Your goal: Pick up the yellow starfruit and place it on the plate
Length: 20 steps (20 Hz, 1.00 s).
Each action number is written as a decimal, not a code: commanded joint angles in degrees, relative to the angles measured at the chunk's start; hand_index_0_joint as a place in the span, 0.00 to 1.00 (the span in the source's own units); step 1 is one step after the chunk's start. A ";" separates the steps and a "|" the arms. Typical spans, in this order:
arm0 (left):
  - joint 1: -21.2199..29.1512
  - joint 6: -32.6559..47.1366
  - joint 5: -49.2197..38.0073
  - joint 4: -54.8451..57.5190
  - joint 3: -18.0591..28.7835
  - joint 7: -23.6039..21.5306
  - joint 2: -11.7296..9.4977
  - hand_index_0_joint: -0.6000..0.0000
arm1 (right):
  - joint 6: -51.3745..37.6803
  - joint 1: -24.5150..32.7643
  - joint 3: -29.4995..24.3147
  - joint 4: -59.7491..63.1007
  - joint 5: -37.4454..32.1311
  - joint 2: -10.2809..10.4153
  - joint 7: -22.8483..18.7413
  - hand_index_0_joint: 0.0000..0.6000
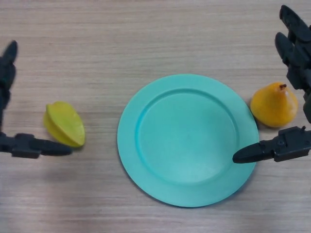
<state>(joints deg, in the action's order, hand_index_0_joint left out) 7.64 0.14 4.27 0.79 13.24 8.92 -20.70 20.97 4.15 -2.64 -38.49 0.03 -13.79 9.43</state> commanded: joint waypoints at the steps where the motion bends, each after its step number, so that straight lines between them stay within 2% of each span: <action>1: 1.75 7.23 1.33 0.25 1.98 -2.82 -2.98 1.00 | -6.73 1.48 -1.44 -3.50 -2.02 -0.50 -2.14 0.00; 6: 1.56 6.54 2.90 -3.25 0.15 -2.96 -1.97 1.00 | -6.57 1.30 -1.89 -3.78 -1.96 -0.67 -2.03 0.00; 9: 2.49 7.37 2.96 -5.98 0.06 -4.51 -2.32 1.00 | -6.58 1.24 -1.78 -3.65 -1.84 -0.57 -2.28 0.00; 15: 5.93 12.96 4.74 -15.57 -2.54 -7.24 -2.25 1.00 | -5.34 1.31 -2.26 -4.51 -2.52 -0.76 -2.06 0.00; 17: 7.02 16.55 5.69 -18.31 -3.01 -9.62 -2.33 1.00 | -4.46 1.00 -2.38 -5.05 -2.04 -0.87 -1.69 0.00; 18: 8.12 18.93 5.39 -19.82 -2.74 -12.43 -2.17 0.92 | -4.18 1.03 -2.67 -5.49 -1.87 -1.00 -1.58 0.00; 19: 8.11 18.90 5.20 -19.79 -2.81 -12.34 -2.17 0.75 | -4.20 1.02 -2.66 -5.49 -1.72 -1.05 -1.53 0.00; 20: 7.74 19.20 4.39 -19.46 -3.03 -11.34 -2.10 0.50 | -4.35 0.91 -2.71 -5.50 -1.41 -1.08 -1.33 0.00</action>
<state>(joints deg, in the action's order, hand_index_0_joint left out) 13.66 11.80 8.61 -21.42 6.98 -0.39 -20.19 22.44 3.89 -2.61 -40.65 0.03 -13.75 9.39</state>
